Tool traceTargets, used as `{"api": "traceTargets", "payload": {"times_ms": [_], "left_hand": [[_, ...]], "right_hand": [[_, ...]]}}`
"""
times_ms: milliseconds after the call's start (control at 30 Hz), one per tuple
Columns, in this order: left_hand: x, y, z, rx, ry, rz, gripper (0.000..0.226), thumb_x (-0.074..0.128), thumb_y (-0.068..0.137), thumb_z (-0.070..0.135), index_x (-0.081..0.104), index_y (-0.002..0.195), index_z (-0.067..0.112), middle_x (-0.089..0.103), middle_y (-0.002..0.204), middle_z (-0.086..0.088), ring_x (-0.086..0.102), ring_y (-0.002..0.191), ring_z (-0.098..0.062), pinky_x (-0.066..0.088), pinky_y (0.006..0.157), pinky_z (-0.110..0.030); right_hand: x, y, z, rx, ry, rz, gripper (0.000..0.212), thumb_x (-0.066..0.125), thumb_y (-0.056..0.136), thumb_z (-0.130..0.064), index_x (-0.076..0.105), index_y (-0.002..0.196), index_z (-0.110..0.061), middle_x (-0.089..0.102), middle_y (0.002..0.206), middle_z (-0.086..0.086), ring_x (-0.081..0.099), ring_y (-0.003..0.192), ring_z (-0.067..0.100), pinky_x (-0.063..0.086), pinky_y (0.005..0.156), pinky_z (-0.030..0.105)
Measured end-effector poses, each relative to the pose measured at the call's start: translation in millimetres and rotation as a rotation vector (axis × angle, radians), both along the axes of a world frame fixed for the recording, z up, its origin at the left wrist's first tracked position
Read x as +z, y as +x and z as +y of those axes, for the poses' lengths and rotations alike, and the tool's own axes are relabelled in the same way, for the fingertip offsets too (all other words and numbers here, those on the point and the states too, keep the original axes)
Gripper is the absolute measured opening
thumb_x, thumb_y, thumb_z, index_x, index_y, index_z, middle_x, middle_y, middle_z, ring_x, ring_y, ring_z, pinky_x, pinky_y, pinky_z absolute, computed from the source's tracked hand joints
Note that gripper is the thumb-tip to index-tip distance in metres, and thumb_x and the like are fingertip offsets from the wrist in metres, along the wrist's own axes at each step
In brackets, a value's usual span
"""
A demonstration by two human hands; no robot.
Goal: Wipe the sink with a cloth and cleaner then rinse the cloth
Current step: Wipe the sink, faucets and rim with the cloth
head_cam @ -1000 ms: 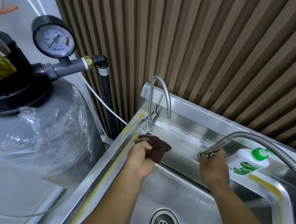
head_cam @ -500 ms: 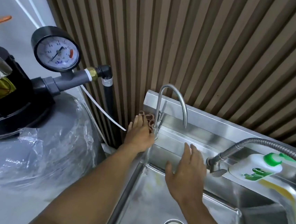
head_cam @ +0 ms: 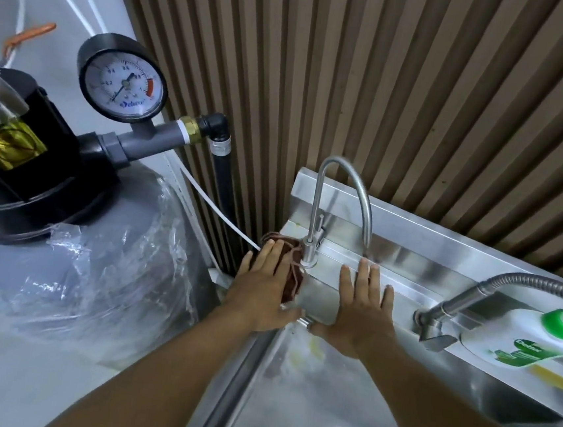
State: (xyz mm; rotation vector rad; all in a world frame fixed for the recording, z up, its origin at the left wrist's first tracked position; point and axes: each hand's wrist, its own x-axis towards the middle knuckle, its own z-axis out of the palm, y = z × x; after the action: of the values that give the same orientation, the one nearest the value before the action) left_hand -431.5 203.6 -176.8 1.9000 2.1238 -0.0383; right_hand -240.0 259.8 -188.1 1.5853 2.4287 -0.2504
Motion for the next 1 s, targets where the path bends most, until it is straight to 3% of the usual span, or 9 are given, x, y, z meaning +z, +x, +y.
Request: {"api": "traceTargets", "payload": {"times_ms": [233, 433, 533, 667, 767, 867, 933, 1000], "left_hand": [[3, 6, 59, 0.061, -0.026, -0.023, 0.132, 0.064, 0.073, 0.079, -0.009, 0.159, 0.011, -0.02, 0.166, -0.011, -0.021, 0.153, -0.025, -0.005, 0.124, -0.048], [-7, 9, 11, 0.022, 0.168, -0.003, 0.099, 0.054, 0.082, 0.073, 0.019, 0.159, 0.021, 0.0, 0.167, -0.009, -0.009, 0.154, -0.025, -0.002, 0.124, -0.049], [-4, 2, 2, 0.027, 0.141, -0.084, 0.094, 0.046, 0.087, 0.074, 0.02, 0.158, 0.018, 0.007, 0.168, -0.004, -0.001, 0.155, -0.021, 0.001, 0.125, -0.049], [19, -2, 32, 0.074, 0.162, -0.328, 0.06, 0.036, 0.105, 0.033, 0.018, 0.159, 0.017, 0.014, 0.168, -0.003, 0.01, 0.153, -0.019, 0.008, 0.125, -0.041], [19, -3, 47, 0.07, 0.208, -0.38, 0.047, 0.035, 0.105, 0.015, 0.04, 0.151, 0.008, 0.027, 0.163, -0.007, 0.018, 0.152, -0.021, 0.011, 0.121, -0.03], [-4, -13, 39, 0.008, 0.284, -0.396, 0.041, 0.042, 0.097, 0.011, 0.065, 0.129, 0.004, 0.048, 0.149, -0.008, 0.045, 0.137, -0.031, 0.03, 0.12, -0.039], [-11, -17, 27, -0.008, 0.323, -0.377, 0.044, 0.046, 0.093, 0.006, 0.06, 0.134, 0.005, 0.047, 0.15, -0.006, 0.048, 0.134, -0.027, 0.037, 0.114, -0.036], [-11, -17, 22, -0.032, 0.311, -0.323, 0.055, 0.045, 0.095, 0.01, 0.04, 0.15, 0.006, 0.028, 0.162, -0.007, 0.034, 0.144, -0.024, 0.031, 0.118, -0.036]], "right_hand": [[2, 4, 6, 0.022, -0.075, -0.01, 0.135, 0.049, 0.065, -0.091, -0.023, 0.155, -0.021, -0.04, 0.157, 0.012, -0.037, 0.144, 0.034, -0.011, 0.12, 0.057], [3, 4, 8, 0.02, -0.135, -0.03, 0.136, 0.052, 0.066, -0.089, -0.027, 0.154, -0.021, -0.045, 0.154, 0.012, -0.043, 0.14, 0.033, -0.013, 0.119, 0.058], [4, 3, 8, 0.015, -0.138, -0.035, 0.137, 0.055, 0.066, -0.086, -0.027, 0.154, -0.021, -0.046, 0.153, 0.012, -0.044, 0.14, 0.034, -0.012, 0.119, 0.058], [5, 2, 6, 0.006, -0.14, -0.049, 0.137, 0.057, 0.067, -0.084, -0.028, 0.153, -0.021, -0.047, 0.153, 0.012, -0.044, 0.139, 0.034, -0.012, 0.119, 0.057], [6, 2, 6, 0.001, -0.118, -0.054, 0.136, 0.056, 0.067, -0.085, -0.027, 0.154, -0.021, -0.045, 0.154, 0.012, -0.042, 0.141, 0.033, -0.012, 0.12, 0.057], [5, 0, 5, 0.002, -0.113, -0.07, 0.135, 0.056, 0.068, -0.084, -0.027, 0.154, -0.021, -0.044, 0.154, 0.012, -0.042, 0.141, 0.034, -0.011, 0.12, 0.057], [5, 0, 4, -0.004, -0.118, -0.082, 0.135, 0.057, 0.068, -0.083, -0.028, 0.154, -0.021, -0.046, 0.153, 0.012, -0.042, 0.141, 0.034, -0.012, 0.119, 0.057], [5, -1, 4, -0.013, -0.119, -0.082, 0.135, 0.057, 0.067, -0.082, -0.027, 0.154, -0.022, -0.045, 0.154, 0.012, -0.042, 0.141, 0.034, -0.012, 0.119, 0.057]]}}
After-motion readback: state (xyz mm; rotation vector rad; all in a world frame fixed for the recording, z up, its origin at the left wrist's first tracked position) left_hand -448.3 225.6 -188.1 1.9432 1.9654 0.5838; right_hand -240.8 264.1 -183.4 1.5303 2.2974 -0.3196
